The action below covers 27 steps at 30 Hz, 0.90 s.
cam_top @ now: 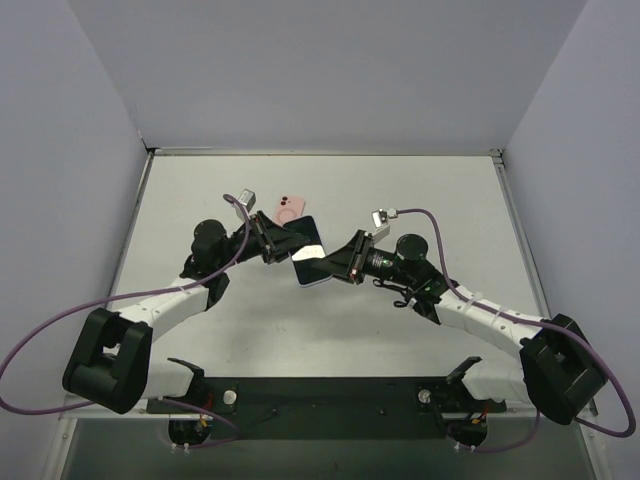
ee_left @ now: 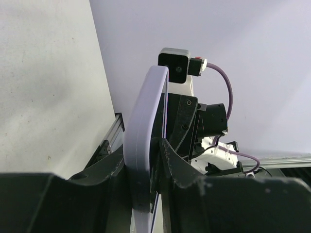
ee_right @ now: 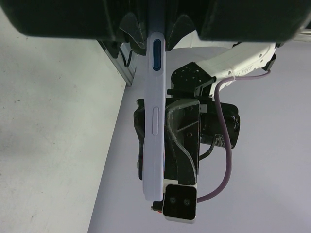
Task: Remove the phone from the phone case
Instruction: Adjust the phone, then remove the phone case from the phone.
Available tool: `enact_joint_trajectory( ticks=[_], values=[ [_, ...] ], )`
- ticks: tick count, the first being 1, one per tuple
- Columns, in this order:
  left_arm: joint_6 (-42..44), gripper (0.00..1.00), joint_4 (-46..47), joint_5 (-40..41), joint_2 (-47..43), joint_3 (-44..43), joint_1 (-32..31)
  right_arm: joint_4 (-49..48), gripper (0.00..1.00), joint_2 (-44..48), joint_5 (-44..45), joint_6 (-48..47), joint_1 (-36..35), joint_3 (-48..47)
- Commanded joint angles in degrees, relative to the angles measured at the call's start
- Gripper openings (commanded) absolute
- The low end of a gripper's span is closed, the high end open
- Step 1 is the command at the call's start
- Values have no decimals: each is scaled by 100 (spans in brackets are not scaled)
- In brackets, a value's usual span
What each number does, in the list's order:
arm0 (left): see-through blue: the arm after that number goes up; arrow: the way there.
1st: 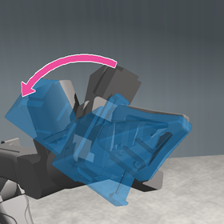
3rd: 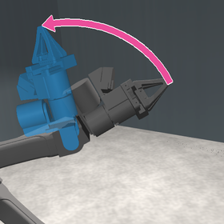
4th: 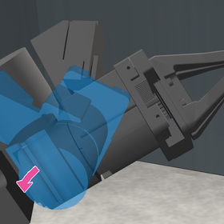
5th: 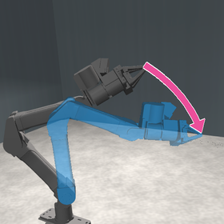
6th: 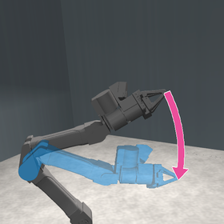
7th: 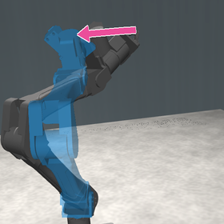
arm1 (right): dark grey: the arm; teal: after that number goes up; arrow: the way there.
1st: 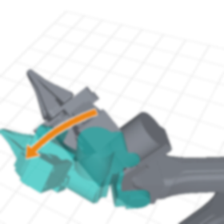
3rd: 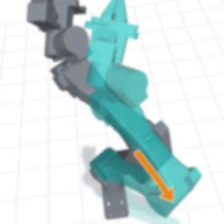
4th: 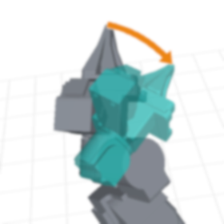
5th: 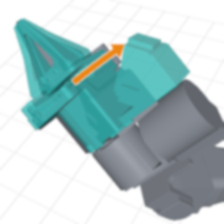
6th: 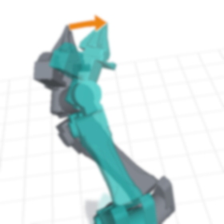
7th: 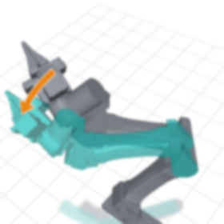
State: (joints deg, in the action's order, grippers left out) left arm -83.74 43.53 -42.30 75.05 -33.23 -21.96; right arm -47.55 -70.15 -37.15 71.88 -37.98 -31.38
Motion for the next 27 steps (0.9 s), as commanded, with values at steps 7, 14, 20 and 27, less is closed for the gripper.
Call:
enact_joint_trajectory(
  ticks=[7,14,20,27],
  values=[
    [-177,0,613,108,19,-324,-28,-686,0,-254,-109,239,-149,-53],
    [-414,0,1079,494,-16,-148,51,377,59,245,321,-51,0,52],
    [-256,0,982,767,-113,-69,130,1292,44,914,498,-253,291,9],
    [-467,0,1325,803,-7,45,130,1249,33,968,428,-218,308,-97]
  ],
)
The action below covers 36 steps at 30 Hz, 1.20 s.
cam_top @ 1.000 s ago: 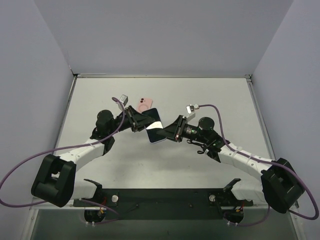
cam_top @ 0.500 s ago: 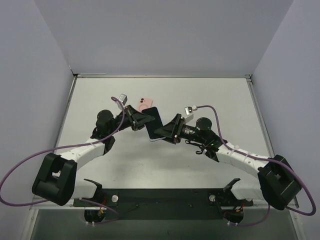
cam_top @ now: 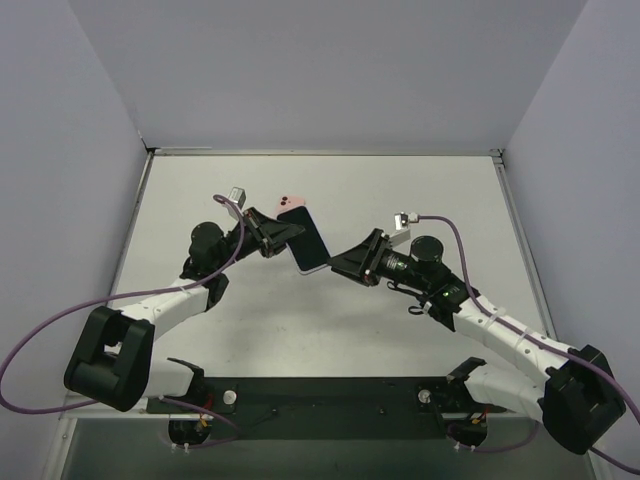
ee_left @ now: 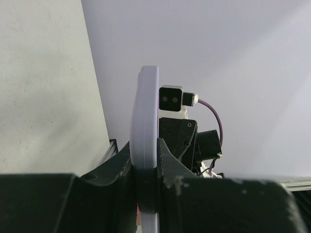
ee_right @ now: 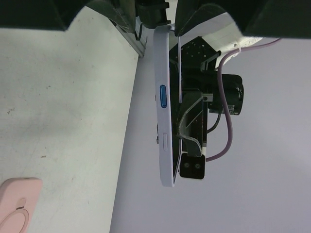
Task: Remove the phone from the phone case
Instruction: Remove the phone case from the phone.
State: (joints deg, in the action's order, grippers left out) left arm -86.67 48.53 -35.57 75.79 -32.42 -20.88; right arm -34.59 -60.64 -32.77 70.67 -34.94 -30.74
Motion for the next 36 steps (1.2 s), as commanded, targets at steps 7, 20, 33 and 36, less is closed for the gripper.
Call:
enact_joint_trajectory(
  ticks=[7,20,33,36],
  values=[
    [-201,0,833,138,-143,-62,23,-776,37,-369,-89,227,40,-81],
    [-368,0,983,94,-73,-36,32,-3498,0,-1397,-484,1825,293,138],
    [-833,0,3169,648,225,114,128,-6069,0,-2443,411,4216,884,-554],
    [-1061,0,3907,876,401,61,120,-6077,0,-2522,833,4576,892,-713]
  ],
)
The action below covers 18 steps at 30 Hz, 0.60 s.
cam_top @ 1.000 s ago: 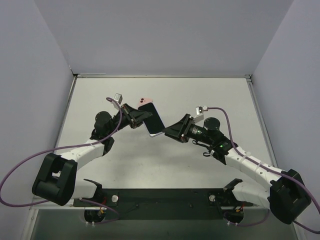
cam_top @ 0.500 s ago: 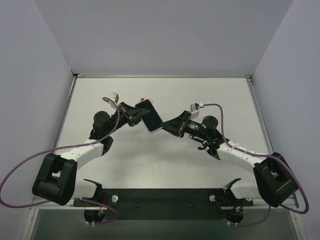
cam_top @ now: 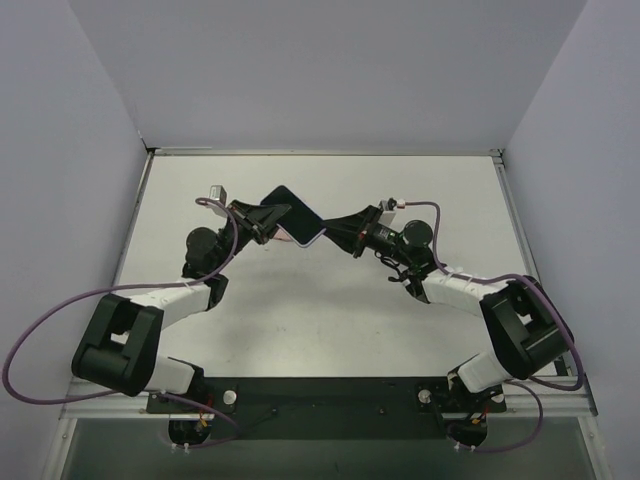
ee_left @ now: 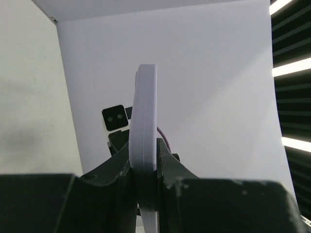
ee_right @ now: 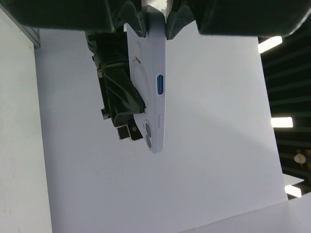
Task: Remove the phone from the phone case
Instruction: Remove the phone case from the phone.
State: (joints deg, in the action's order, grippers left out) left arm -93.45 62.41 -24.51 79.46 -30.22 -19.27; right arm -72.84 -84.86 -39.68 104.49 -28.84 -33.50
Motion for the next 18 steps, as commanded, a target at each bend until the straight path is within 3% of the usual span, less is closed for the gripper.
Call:
enact_joint_trajectory(
  ticks=[1,10,18],
  values=[
    [-454,0,2713,-108,87,-230,-42,-2244,0,-127,1586,1292,282,-647],
    [-1149,0,3304,148,167,-942,-121,-2244,0,-233,2473,2137,203,-1405],
    [-1237,0,3304,411,-123,-1785,-209,-2252,0,-435,2983,2120,-34,-1976]
  ],
)
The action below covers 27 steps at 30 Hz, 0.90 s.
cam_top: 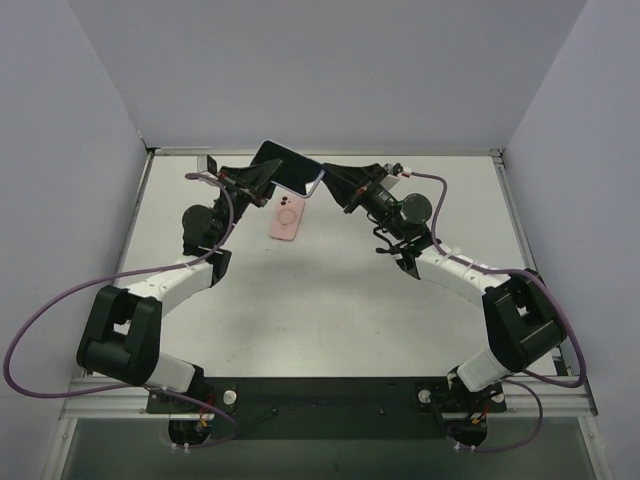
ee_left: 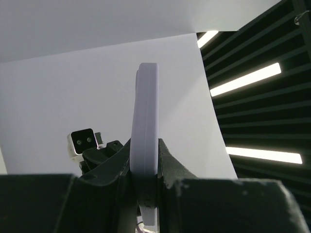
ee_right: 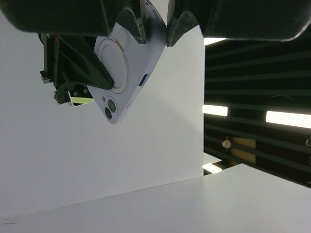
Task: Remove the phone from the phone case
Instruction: Remove the phone case from the phone.
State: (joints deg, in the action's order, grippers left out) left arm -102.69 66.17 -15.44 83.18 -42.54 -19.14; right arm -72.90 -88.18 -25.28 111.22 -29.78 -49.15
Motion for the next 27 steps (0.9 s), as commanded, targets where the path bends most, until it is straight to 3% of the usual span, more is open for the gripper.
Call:
enact_joint_trajectory(
  ticks=[1,11,16,20,23,26,27],
  values=[
    [-321,0,2919,-469,-504,-597,-240,-2246,0,-138,1596,1446,43,-464],
    [-286,0,2919,-302,-723,-1089,-380,-2254,0,-639,1798,1526,-291,-1404],
    [-304,0,2919,-293,-794,-1186,-380,-2246,0,-771,1737,1456,-379,-1274],
    [-330,0,2884,-336,-855,-1221,-380,-2150,0,-640,1123,999,-283,-1020],
    [-260,0,2524,-503,-961,-1239,-380,-1273,0,-141,464,332,-134,-519],
    [-154,0,2313,-582,-1049,-1195,-372,448,0,518,-80,-832,7,-333],
    [-163,0,2286,-600,-1058,-1186,-372,1584,0,678,-196,-1187,25,-420]
  ],
)
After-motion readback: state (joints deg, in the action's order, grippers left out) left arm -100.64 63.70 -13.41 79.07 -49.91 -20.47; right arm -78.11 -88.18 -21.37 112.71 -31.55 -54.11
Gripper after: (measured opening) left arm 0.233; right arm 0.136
